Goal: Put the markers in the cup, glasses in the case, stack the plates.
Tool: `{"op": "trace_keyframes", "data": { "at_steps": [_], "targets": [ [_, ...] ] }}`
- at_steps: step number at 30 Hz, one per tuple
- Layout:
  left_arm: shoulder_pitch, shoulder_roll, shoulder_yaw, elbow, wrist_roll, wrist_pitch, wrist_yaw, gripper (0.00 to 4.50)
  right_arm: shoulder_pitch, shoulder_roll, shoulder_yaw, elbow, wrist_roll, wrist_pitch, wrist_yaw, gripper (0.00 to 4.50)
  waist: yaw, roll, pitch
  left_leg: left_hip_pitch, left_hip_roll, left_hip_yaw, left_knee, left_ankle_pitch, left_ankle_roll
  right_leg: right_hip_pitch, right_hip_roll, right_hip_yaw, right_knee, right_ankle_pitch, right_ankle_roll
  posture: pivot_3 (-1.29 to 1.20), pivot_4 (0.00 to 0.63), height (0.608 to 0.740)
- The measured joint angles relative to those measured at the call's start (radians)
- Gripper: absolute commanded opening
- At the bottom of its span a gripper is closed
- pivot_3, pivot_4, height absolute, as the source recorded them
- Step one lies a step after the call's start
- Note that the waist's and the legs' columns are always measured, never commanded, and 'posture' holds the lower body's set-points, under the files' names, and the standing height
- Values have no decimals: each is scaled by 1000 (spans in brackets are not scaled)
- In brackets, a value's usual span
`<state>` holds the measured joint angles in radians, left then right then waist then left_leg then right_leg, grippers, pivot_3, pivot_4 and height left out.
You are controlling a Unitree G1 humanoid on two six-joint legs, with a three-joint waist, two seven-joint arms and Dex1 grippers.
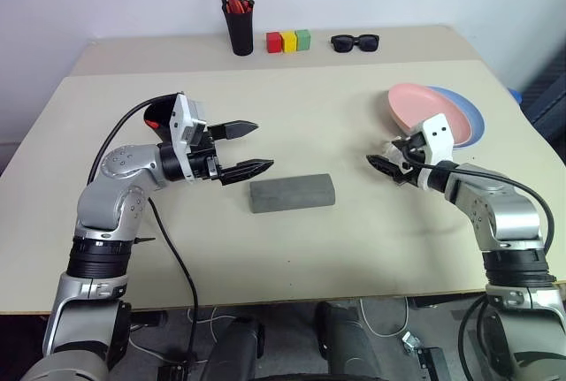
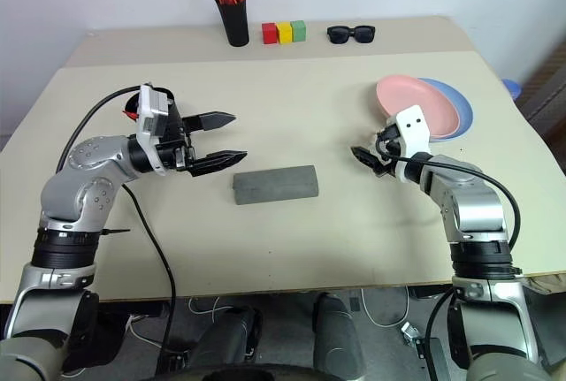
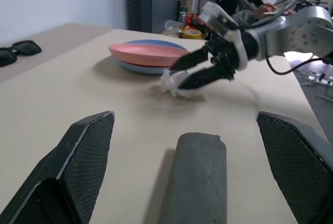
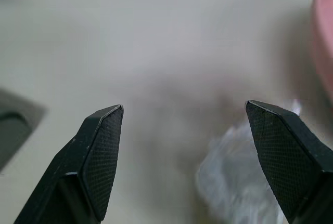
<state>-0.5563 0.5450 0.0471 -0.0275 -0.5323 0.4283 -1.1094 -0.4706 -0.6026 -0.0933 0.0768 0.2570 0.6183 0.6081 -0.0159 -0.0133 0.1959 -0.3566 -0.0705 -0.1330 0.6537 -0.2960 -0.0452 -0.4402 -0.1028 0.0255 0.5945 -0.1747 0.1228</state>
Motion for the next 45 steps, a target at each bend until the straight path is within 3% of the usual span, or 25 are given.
{"op": "trace_keyframes", "data": {
  "at_steps": [4, 5, 8, 12, 14, 20, 25, 29, 37, 42, 45],
  "targets": [
    [-8, 0, -9, 7, 0, 0, -1, 4500, -5, -12, 24, 81, -86, -70, -42, 3799, -1, 0, 0, 0, 0, 0, 0, 0, 0, 0, 0, 0, 0, 0, 0, 0, 150, 740],
    [-8, 1, -10, 7, 0, 0, -2, 4500, -5, -12, 28, 98, -93, -76, -44, 3571, -1, 0, 0, 0, 0, 0, 0, 0, 0, 0, 0, 0, 0, 0, 0, 0, 150, 740],
    [-8, 4, -14, 8, 0, 0, -1, 4500, -6, -13, 46, 145, -116, -101, -37, 2506, -2, 0, 0, 0, 0, 0, 0, 0, 0, 0, 0, 0, 0, 0, 0, 0, 150, 740],
    [-7, 10, -14, 7, 0, 0, 1, 4500, -9, -12, 66, 157, -135, -124, -29, 459, -2, 0, 0, 0, 0, 0, 0, 0, 0, 0, 0, 0, 0, 0, 0, 0, 150, 740],
    [-7, 13, -14, 7, 0, 0, 2, 4500, -17, -3, 62, 157, -127, -123, -23, 23, -2, 0, 0, 0, 0, 0, 0, 0, 0, 0, 0, 0, 0, 0, 0, 0, 150, 740],
    [-6, 14, -14, 7, 0, 0, 5, 4500, -111, 24, -3, 162, -36, -159, 12, 23, -2, 0, 0, 0, 0, 0, 0, 0, 0, 0, 0, 0, 0, 0, 0, 0, 150, 740],
    [-6, 10, -16, 5, -1, 0, 12, 4500, -299, 20, -80, 338, -67, -312, -110, 23, -2, 0, 0, 0, 0, 0, -1, 0, 0, 0, 0, 0, 0, 0, 0, 0, 150, 740],
    [-6, 8, -18, 5, -1, 0, 16, 4500, -371, 18, -49, 512, -138, -391, -161, 23, -3, 0, 0, 0, 0, 0, -1, 0, 0, 0, 0, 0, -1, 0, 0, 0, 150, 740],
    [0, 14, -19, -1, -3, 0, 26, 4500, -428, 21, -13, 785, -207, -433, -217, 3930, -9, 0, 0, 0, 0, 0, -2, 0, 0, -1, 0, 0, -1, 0, 0, 0, 150, 740],
    [12, 18, -18, -15, -4, 0, 30, 4500, -457, 21, -67, 758, -164, -455, -219, 3930, -24, 0, 0, 0, 0, 0, -3, 0, 0, -1, 0, 0, 0, 0, 0, 0, 150, 740],
    [12, 18, -18, -14, -4, -1, 31, 4500, -455, 25, -93, 657, -110, -426, -184, 3094, -27, 0, 0, 0, 0, 0, -3, 0, 0, -1, 0, 0, 0, 0, 0, 0, 150, 740]
  ]
}}
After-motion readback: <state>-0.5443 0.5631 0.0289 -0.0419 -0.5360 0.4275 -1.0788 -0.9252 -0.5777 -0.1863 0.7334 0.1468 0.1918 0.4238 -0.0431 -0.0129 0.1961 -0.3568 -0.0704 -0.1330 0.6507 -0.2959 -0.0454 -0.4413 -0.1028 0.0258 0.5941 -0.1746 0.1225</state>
